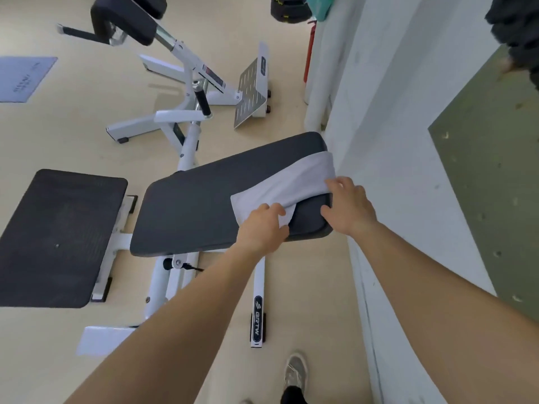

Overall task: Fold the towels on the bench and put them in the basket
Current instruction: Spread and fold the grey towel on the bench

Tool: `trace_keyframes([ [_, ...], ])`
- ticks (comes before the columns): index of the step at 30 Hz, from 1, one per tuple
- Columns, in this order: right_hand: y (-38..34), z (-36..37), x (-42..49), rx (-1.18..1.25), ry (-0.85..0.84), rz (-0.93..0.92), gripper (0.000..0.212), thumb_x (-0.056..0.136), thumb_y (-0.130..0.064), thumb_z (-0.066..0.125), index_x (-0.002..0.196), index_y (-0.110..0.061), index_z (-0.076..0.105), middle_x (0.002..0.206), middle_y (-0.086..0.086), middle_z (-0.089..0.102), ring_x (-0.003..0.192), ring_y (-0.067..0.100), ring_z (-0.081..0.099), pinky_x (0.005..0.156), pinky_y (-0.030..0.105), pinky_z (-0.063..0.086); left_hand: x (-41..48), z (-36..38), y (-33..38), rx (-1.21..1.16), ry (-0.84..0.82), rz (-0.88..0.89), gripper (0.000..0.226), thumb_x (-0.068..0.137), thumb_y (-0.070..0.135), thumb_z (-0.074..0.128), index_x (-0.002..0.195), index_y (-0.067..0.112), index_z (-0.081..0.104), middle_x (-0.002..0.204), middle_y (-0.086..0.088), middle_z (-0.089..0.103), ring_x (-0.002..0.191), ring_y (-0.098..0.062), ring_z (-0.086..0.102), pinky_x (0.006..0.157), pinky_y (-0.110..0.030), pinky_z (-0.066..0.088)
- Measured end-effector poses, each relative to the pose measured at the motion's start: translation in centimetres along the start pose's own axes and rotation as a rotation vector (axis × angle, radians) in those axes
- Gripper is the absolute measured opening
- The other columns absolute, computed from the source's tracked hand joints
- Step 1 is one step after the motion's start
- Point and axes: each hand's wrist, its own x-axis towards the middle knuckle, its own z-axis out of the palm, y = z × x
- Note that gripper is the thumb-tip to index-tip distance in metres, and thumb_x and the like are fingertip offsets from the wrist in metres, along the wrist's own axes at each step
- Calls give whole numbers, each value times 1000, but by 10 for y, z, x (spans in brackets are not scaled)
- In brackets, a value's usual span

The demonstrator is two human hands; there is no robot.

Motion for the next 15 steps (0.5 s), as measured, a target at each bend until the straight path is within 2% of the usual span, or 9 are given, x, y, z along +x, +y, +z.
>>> trace_keyframes([
  [3,10,18,38,-36,-15,-58,58,94,-36,59,147,-28,39,151,0,33,125,33,40,96,45,47,34,24,4,-3,-22,-43,40,94,36,55,130,20,50,126,-1,50,108,-25,56,83,-38,44],
  [6,16,34,55,67,70,-72,42,93,-34,64,133,-28,54,140,0,40,114,31,47,87,42,51,49,39,2,10,12,-62,36,91,39,61,121,19,52,119,1,50,103,-24,55,77,-37,40],
  [9,19,37,60,143,174,-73,17,94,-32,64,109,-23,65,121,1,49,101,26,52,77,38,53,53,40,-5,-6,49,-66,17,94,22,55,111,22,58,111,3,52,98,-24,56,77,-39,46],
  [10,19,35,60,160,181,-67,13,95,-32,63,103,-22,66,116,0,50,98,24,53,77,38,53,51,39,-7,-5,44,-64,20,95,15,49,109,23,61,110,3,53,97,-25,57,79,-41,48],
  [13,20,27,52,143,131,-64,13,97,-33,60,94,-22,65,108,1,52,96,23,53,75,37,51,37,26,-5,6,11,-36,27,96,11,42,108,23,63,108,3,55,95,-25,57,77,-38,49],
  [15,21,20,39,87,75,-37,21,98,-33,56,78,-25,58,102,2,54,92,26,55,70,36,47,22,15,-1,9,-15,-21,27,95,11,40,108,24,61,107,4,57,93,-23,56,73,-36,49],
])
